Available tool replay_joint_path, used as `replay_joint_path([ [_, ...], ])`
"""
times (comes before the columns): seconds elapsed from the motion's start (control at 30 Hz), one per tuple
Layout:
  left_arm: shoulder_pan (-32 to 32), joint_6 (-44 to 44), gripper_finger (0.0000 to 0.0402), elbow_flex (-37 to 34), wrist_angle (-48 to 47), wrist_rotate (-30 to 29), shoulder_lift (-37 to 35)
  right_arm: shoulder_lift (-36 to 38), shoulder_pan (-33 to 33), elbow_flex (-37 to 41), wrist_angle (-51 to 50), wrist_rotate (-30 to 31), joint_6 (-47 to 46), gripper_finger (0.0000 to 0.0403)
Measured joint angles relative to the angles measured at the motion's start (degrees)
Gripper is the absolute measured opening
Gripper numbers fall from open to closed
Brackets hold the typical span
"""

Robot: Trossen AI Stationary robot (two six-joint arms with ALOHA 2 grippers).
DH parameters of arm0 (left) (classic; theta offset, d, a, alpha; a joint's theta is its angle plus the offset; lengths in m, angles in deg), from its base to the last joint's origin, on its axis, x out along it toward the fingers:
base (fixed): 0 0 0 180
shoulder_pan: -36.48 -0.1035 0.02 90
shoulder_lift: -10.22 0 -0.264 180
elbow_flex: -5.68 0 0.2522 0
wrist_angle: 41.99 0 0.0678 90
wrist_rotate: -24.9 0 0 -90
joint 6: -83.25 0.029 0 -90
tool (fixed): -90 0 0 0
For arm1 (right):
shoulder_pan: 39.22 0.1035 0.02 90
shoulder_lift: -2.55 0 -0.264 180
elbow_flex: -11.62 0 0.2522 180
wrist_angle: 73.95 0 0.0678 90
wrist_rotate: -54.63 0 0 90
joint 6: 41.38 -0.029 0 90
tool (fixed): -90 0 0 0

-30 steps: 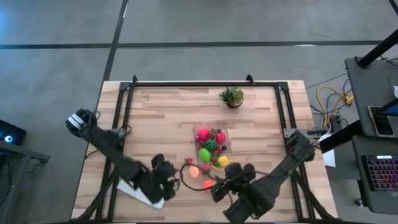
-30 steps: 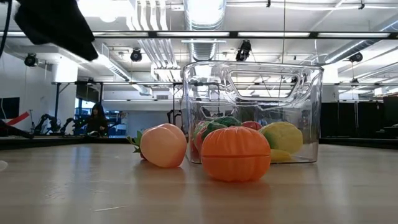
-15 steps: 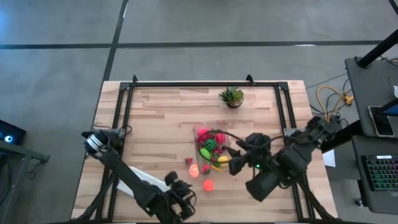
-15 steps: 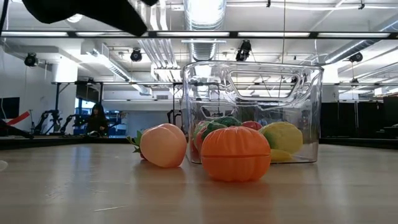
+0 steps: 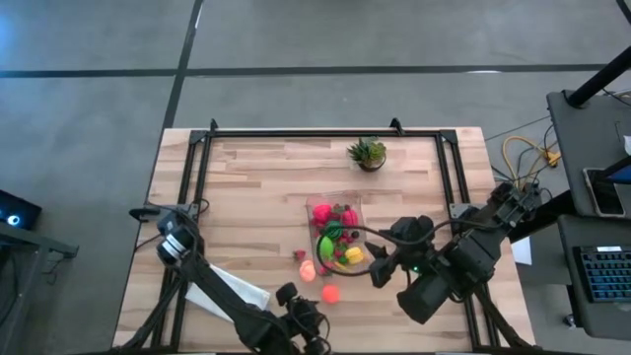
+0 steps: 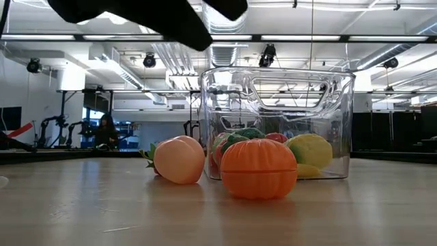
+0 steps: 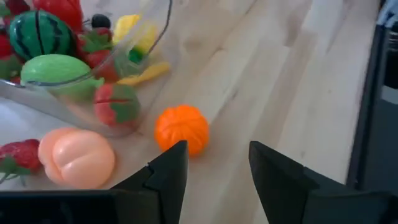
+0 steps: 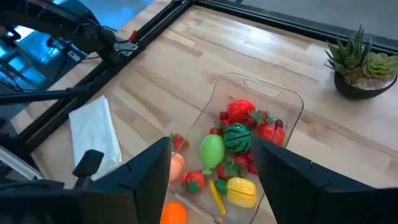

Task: Pick and placing Produce into tupperware
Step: Put the orange pumpkin into the transparent bin

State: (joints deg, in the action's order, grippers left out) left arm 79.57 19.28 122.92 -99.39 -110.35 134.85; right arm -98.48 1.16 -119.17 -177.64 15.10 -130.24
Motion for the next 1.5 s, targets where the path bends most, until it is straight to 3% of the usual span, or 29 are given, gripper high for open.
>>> replay_joint_path([
  [0.3,-0.46,1.23,0.0157,-2.26,3.48,10.89,-0.58,-0.22,-0.18,0.60,-0.09,0.57,0.87,0.0219],
  [0.53,-1.40,1.33,0.0157,-2.91,6.68,10.69,-0.71,-0.22,-0.15,1.23,-0.09,0.30,4.74,0.0219],
  [0.67,-2.02,1.19,0.0157,-2.91,12.51,9.79,-0.69,-0.22,-0.15,1.29,-0.07,-2.04,11.55,0.0219],
  [0.87,-3.56,-11.31,0.0157,-2.91,9.67,2.30,-0.56,0.36,0.85,1.35,-0.07,-5.34,25.73,0.0219],
  [1.03,-3.65,-21.01,0.0156,-2.91,6.68,1.67,-0.49,1.05,2.21,1.36,-0.08,-5.44,27.40,0.0219],
  [1.4,-3.48,-21.07,0.0073,-2.91,6.71,7.04,-0.43,1.22,5.19,2.27,-0.06,-5.99,28.52,0.0219],
  [1.5,-2.93,-21.25,0.0068,-2.91,7.75,7.46,-0.36,1.22,5.81,2.61,-0.06,-5.97,28.24,0.0219],
])
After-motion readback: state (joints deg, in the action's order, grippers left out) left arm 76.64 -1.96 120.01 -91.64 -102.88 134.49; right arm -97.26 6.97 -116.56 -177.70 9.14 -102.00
